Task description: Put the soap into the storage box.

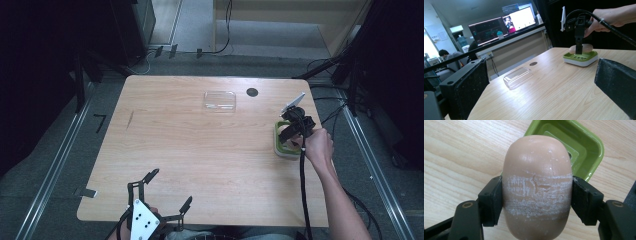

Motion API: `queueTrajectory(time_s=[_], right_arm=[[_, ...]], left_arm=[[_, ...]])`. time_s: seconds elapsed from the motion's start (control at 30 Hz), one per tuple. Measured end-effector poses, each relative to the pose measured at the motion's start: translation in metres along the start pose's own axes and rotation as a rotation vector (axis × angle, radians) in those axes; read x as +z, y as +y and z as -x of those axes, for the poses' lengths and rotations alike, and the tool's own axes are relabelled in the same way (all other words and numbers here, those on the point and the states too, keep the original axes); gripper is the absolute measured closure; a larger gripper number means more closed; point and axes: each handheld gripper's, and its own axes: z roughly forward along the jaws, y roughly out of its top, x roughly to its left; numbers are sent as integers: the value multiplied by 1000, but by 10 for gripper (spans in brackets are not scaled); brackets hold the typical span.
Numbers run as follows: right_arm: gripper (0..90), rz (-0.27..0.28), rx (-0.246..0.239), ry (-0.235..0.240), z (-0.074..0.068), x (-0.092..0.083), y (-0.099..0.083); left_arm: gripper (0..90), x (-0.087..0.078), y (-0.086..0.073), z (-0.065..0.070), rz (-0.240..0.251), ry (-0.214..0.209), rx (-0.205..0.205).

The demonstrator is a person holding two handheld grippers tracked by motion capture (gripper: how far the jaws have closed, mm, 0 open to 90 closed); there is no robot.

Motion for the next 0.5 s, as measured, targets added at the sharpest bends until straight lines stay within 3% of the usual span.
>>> queueTrajectory(time_s=[0.5], right_arm=[[340,30,51,-1,6,7,8]], left_arm=[[0,0,0,0,0,2,-1]])
